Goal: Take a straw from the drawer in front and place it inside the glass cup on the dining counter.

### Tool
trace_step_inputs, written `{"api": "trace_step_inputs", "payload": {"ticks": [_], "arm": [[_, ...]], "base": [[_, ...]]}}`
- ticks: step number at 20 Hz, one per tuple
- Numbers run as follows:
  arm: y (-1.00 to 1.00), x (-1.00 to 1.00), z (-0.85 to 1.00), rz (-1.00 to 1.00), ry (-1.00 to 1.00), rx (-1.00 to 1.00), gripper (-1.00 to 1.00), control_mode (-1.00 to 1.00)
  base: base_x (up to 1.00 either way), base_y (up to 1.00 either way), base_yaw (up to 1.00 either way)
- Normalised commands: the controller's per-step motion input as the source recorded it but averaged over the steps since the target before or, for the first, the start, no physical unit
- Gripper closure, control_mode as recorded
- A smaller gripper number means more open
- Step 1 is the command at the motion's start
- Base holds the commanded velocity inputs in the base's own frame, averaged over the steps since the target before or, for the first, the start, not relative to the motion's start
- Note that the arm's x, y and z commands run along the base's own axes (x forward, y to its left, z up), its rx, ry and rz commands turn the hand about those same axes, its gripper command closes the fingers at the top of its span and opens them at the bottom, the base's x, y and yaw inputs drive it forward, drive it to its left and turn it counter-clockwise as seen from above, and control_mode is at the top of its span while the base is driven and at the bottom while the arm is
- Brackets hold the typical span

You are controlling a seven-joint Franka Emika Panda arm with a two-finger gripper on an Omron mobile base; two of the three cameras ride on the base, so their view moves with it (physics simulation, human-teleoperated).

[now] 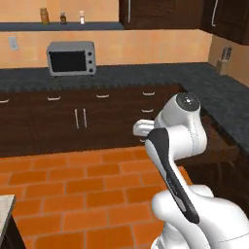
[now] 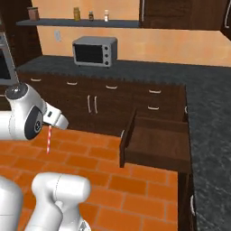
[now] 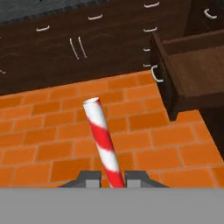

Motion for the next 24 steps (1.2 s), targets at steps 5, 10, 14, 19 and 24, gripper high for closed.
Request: {"api": "trace_step_inputs", "payload": {"ticks": [5, 10, 14, 19, 24], "arm": [[0.0, 0.0, 0.0, 0.0, 0.0, 0.0, 1.0, 1.0], [0.0, 0.0, 0.0, 0.0, 0.0, 0.0, 1.0, 1.0], [0.0, 0.0, 0.0, 0.0, 0.0, 0.0, 1.0, 1.0], [0.0, 0.0, 0.0, 0.0, 0.0, 0.0, 1.0, 1.0], [0.0, 0.0, 0.0, 0.0, 0.0, 0.0, 1.0, 1.0]], "base": [[-0.11, 0.32, 0.86], [0.0, 0.11, 0.74], [0.42, 0.0, 0.44], [0.97, -0.05, 0.21], [0.96, -0.17, 0.14]]}}
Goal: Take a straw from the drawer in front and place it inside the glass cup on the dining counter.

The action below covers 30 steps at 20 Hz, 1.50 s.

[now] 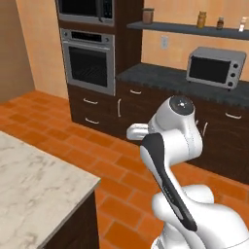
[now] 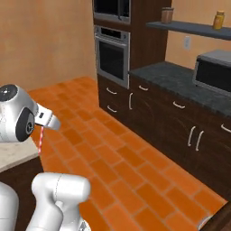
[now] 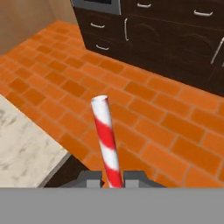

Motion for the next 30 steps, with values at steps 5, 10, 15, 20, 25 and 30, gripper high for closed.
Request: {"api": "trace_step_inputs", "payload": {"ticks": [5, 10, 15, 20, 25, 30], "arm": [[0.0, 0.0, 0.0, 0.0, 0.0, 0.0, 1.0, 1.0], [0.0, 0.0, 0.0, 0.0, 0.0, 0.0, 1.0, 1.0], [0.0, 0.0, 0.0, 0.0, 0.0, 0.0, 1.0, 1.0], [0.0, 0.0, 0.0, 0.0, 0.0, 0.0, 1.0, 1.0], [0.0, 0.0, 0.0, 0.0, 0.0, 0.0, 1.0, 1.0], [0.0, 0.0, 0.0, 0.0, 0.0, 0.0, 1.0, 1.0]], "base": [[0.96, -0.28, 0.11], [1.0, -0.29, 0.22], [1.0, -0.03, 0.45], [1.0, -0.04, 0.67], [1.0, -0.3, 0.53], [1.0, -0.45, 0.44]]}}
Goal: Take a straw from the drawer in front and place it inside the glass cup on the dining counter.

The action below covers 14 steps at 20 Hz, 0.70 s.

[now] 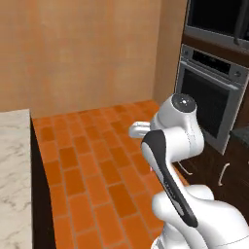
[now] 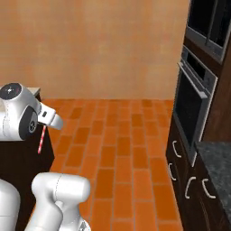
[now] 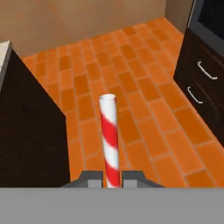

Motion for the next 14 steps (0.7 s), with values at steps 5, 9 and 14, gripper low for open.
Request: {"api": "trace_step_inputs", "payload": {"ticks": [5, 9, 14], "arm": [[0.0, 0.0, 0.0, 0.0, 0.0, 0.0, 1.0, 1.0], [0.0, 0.0, 0.0, 0.0, 0.0, 0.0, 1.0, 1.0], [0.0, 0.0, 0.0, 0.0, 0.0, 0.0, 1.0, 1.0]], "base": [[1.0, -0.48, 0.41], [1.0, -0.47, 0.39], [1.0, -0.43, 0.39]]}}
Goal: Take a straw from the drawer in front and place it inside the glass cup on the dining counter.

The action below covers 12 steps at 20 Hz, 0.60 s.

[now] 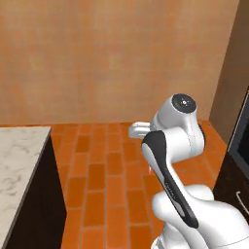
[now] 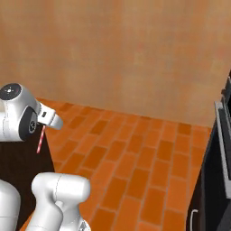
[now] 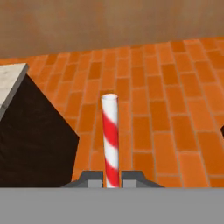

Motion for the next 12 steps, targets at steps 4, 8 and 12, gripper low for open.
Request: {"api": "trace_step_inputs", "payload": {"ticks": [4, 8, 12], "arm": [[0.0, 0.0, 0.0, 0.0, 0.0, 0.0, 1.0, 1.0], [0.0, 0.0, 0.0, 0.0, 0.0, 0.0, 1.0, 1.0], [0.0, 0.0, 0.0, 0.0, 0.0, 0.0, 1.0, 1.0]], "base": [[1.0, -0.37, 0.37], [1.0, -0.37, 0.37], [1.0, -0.44, 0.38]]}}
